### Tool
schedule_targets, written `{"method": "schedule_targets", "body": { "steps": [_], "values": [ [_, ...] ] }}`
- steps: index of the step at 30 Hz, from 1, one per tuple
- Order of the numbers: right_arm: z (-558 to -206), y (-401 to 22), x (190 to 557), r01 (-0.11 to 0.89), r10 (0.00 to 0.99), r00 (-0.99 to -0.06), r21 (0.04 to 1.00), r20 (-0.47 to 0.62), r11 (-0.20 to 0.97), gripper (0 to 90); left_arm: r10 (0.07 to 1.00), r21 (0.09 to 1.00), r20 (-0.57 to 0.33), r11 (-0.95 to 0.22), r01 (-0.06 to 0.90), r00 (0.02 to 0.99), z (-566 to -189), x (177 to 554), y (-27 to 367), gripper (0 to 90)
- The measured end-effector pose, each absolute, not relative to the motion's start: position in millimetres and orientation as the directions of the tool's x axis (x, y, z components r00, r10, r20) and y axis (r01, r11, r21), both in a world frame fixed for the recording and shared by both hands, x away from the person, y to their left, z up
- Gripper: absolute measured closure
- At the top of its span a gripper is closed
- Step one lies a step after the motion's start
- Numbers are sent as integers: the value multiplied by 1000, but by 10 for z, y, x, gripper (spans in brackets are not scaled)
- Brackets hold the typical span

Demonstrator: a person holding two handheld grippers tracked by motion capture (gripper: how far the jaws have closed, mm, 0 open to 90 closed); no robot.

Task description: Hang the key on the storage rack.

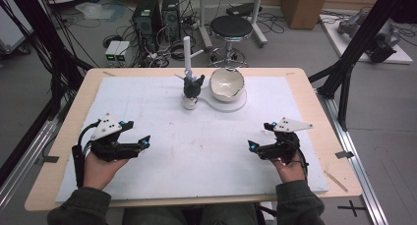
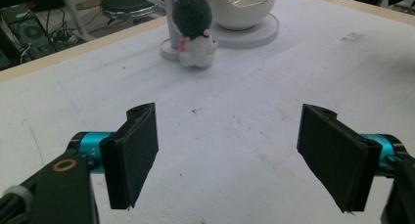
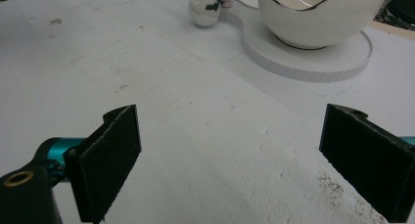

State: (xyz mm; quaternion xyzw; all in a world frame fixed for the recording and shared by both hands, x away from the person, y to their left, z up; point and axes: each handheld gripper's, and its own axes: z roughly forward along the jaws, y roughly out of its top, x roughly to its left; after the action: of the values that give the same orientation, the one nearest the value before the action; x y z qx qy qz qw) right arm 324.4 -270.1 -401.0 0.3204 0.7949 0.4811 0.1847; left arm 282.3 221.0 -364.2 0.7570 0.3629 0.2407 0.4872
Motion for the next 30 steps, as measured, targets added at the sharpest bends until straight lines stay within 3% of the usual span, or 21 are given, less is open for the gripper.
{"method": "schedule_targets", "body": {
  "steps": [30],
  "values": [
    [-4047,-2672,3256,351,687,-726,874,27,337,74,800,914,0,-244,325,600,-3803,2625,2390,222]
  ]
}}
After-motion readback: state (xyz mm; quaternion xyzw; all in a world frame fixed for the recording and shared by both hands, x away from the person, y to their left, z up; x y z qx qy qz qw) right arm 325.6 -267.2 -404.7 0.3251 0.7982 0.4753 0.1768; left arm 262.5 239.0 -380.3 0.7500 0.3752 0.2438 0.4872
